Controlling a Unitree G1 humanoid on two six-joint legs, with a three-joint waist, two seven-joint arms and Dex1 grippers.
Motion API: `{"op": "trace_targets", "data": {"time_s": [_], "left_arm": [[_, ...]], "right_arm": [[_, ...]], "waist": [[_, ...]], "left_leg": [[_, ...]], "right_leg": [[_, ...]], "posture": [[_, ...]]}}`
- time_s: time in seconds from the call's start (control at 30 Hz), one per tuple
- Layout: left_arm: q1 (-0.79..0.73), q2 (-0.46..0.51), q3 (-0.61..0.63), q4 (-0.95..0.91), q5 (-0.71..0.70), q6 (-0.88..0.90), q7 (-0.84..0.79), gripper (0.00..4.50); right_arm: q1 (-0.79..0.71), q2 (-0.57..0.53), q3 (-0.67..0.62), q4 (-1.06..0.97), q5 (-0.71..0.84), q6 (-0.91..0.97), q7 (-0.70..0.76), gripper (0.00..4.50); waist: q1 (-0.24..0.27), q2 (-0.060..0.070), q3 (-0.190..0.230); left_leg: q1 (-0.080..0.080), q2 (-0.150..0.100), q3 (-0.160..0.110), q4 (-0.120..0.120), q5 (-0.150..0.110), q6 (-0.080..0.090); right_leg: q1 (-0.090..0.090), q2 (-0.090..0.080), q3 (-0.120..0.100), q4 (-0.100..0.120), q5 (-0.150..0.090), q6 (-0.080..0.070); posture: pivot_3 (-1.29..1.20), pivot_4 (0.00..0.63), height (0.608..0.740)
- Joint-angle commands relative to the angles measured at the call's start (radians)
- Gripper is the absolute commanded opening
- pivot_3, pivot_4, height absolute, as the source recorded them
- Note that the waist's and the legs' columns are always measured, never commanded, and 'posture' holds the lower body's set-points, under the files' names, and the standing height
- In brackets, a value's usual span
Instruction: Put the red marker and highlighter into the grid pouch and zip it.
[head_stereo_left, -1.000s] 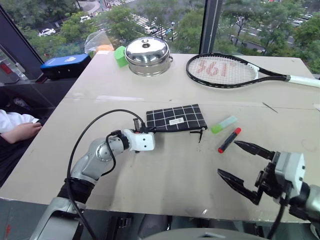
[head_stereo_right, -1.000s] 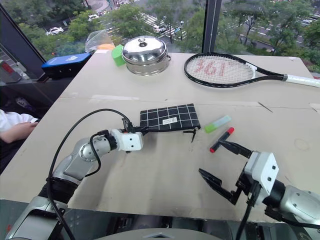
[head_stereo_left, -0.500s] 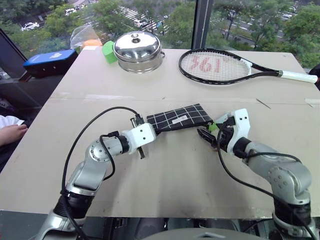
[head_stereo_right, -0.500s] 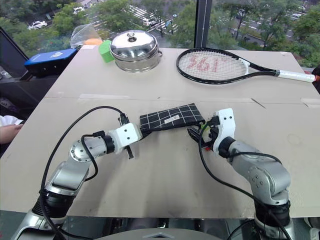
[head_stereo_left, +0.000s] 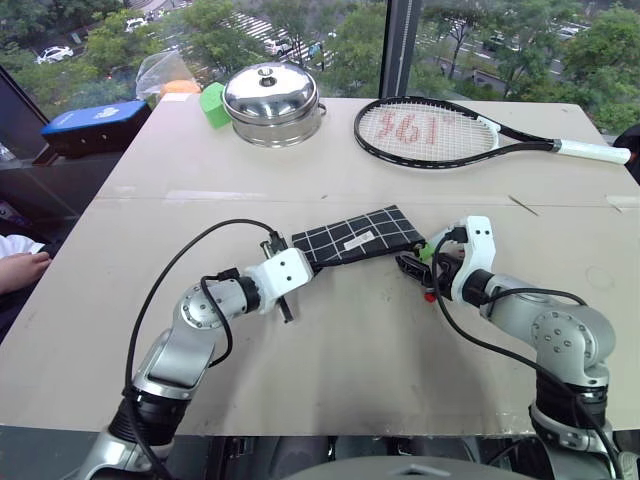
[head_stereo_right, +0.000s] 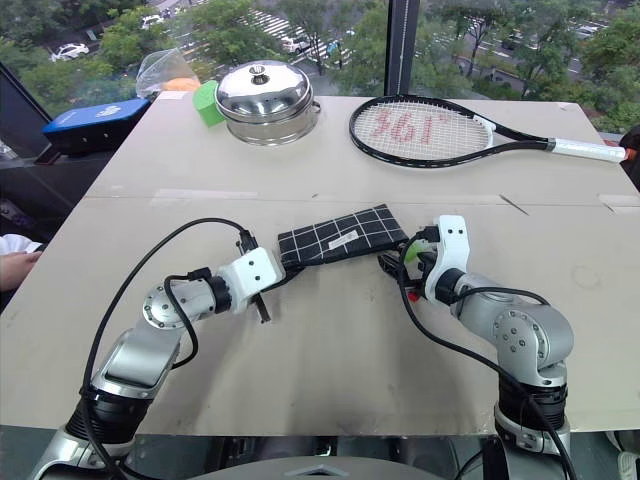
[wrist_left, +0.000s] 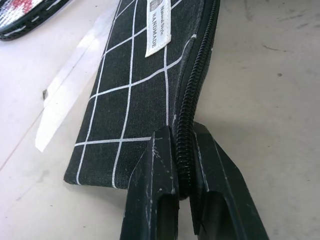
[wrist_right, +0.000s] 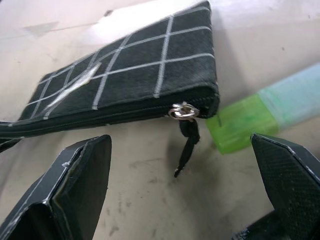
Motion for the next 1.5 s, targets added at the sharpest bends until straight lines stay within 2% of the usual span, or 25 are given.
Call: {"op": "trace_targets", "data": {"time_s": [0.03,0.3,0.33,0.37,0.43,0.47,0.53,0.97,1.5], "left_arm": [[0.000,0.000,0.000,-0.051,-0.023,0.000,0.001,0.00],[0.008,0.000,-0.002,-0.042,-0.027,-0.016,0.001,0.00],[0.008,-0.001,-0.002,-0.041,-0.028,-0.016,0.001,0.00],[0.010,-0.003,-0.002,-0.042,-0.029,-0.017,0.002,0.00],[0.013,-0.005,-0.002,-0.044,-0.030,-0.019,0.004,0.00],[0.014,-0.006,-0.002,-0.045,-0.031,-0.020,0.005,0.00],[0.018,-0.009,-0.001,-0.046,-0.033,-0.021,0.006,0.00],[0.016,-0.039,-0.008,-0.034,-0.053,-0.010,0.025,0.00],[-0.070,-0.119,-0.033,-0.052,-0.078,0.110,0.055,0.00]], "right_arm": [[-0.032,0.000,0.011,-0.003,-0.022,-0.033,0.003,3.36],[-0.058,0.010,0.039,0.050,-0.071,-0.083,0.013,3.36],[-0.061,0.011,0.042,0.058,-0.077,-0.088,0.015,2.81],[-0.062,0.013,0.045,0.062,-0.081,-0.092,0.016,2.50],[-0.062,0.015,0.051,0.066,-0.087,-0.097,0.020,1.59],[-0.063,0.015,0.053,0.067,-0.089,-0.099,0.022,0.98],[-0.065,0.012,0.058,0.063,-0.091,-0.101,0.032,0.07],[-0.079,-0.022,0.092,-0.051,-0.065,-0.024,0.072,0.07],[-0.131,-0.059,0.245,-0.029,-0.130,-0.036,0.147,0.07]], "waist": [[0.000,0.000,0.000],[-0.001,0.001,0.000],[-0.001,0.001,0.000],[-0.001,0.001,0.000],[-0.002,0.001,0.000],[-0.001,0.001,0.000],[-0.001,0.001,0.000],[-0.002,0.001,0.000],[-0.002,0.001,0.000]], "left_leg": [[0.000,0.000,0.000,0.000,0.000,0.000],[0.000,0.000,0.000,0.000,0.000,0.000],[0.000,0.000,0.000,0.000,0.000,0.000],[0.000,0.000,0.000,0.000,0.000,0.000],[0.000,0.000,0.000,0.000,0.000,0.000],[0.000,0.000,0.000,0.000,0.000,0.000],[0.000,0.000,0.000,0.000,0.000,0.000],[0.000,0.000,0.000,0.000,0.000,0.000],[0.000,0.000,0.000,0.000,0.000,0.000]], "right_leg": [[0.000,0.000,0.000,0.000,0.000,0.000],[0.000,0.000,0.000,0.000,0.000,0.000],[0.000,0.000,0.000,0.000,0.000,0.000],[0.000,0.000,0.000,0.000,0.000,0.000],[0.000,0.000,0.000,0.000,0.000,0.000],[0.000,0.000,0.000,0.000,0.000,0.000],[0.000,0.000,0.000,0.000,0.000,0.000],[0.000,0.000,0.000,0.000,0.000,0.000],[0.000,0.001,0.000,0.000,0.000,0.000]], "posture": [[0.00,0.150,0.740],[0.00,0.150,0.740],[0.00,0.150,0.740],[0.00,0.150,0.740],[0.00,0.150,0.740],[0.00,0.150,0.740],[0.00,0.150,0.740],[0.00,0.150,0.740],[0.00,0.150,0.740]]}}
